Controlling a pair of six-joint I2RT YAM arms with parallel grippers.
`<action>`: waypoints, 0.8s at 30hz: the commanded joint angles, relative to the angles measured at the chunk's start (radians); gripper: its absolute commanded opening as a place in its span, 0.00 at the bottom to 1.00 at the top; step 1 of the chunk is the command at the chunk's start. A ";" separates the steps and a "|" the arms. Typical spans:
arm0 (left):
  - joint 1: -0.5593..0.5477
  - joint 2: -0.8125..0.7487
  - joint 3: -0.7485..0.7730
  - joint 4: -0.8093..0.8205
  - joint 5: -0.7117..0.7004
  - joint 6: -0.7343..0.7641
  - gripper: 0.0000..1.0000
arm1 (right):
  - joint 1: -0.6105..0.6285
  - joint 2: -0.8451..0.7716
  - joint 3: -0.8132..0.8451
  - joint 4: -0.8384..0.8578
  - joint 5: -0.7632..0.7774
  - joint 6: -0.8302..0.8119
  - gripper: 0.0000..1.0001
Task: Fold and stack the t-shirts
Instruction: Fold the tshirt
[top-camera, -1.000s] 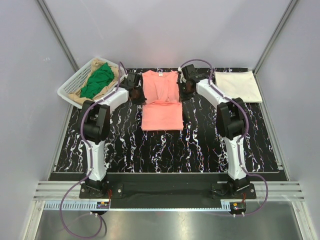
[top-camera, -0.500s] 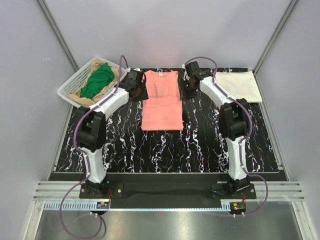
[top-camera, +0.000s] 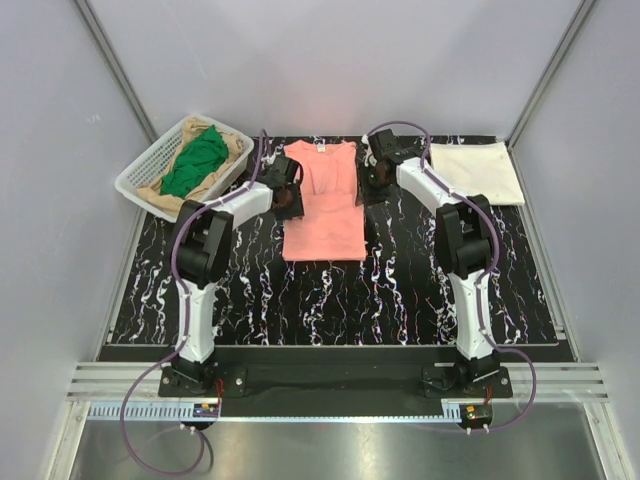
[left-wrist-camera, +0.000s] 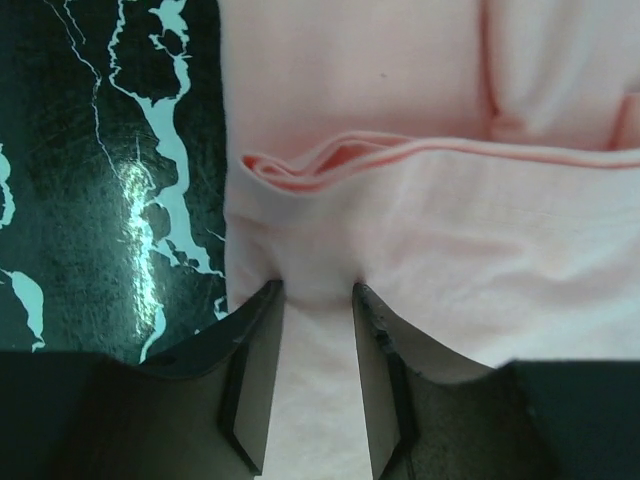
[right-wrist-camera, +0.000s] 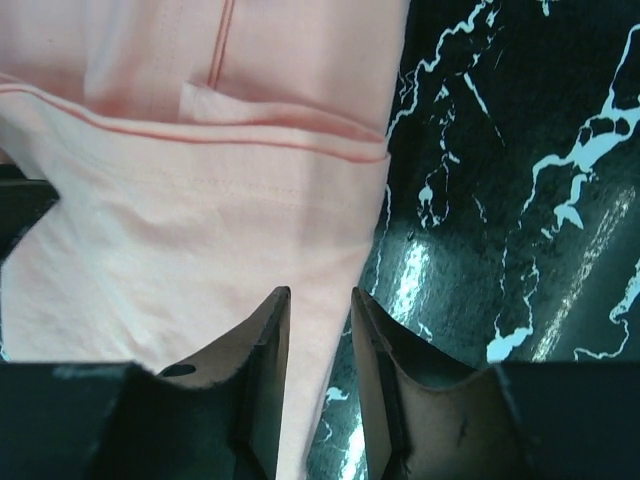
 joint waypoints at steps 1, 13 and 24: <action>0.029 -0.002 0.080 -0.001 -0.005 0.007 0.40 | -0.002 0.040 0.072 0.001 0.028 -0.002 0.38; 0.023 -0.466 -0.219 -0.044 0.149 0.067 0.49 | -0.007 -0.349 -0.352 0.018 -0.080 0.142 0.50; 0.021 -0.560 -0.589 0.148 0.238 -0.004 0.50 | -0.009 -0.448 -0.619 0.162 -0.217 0.156 0.51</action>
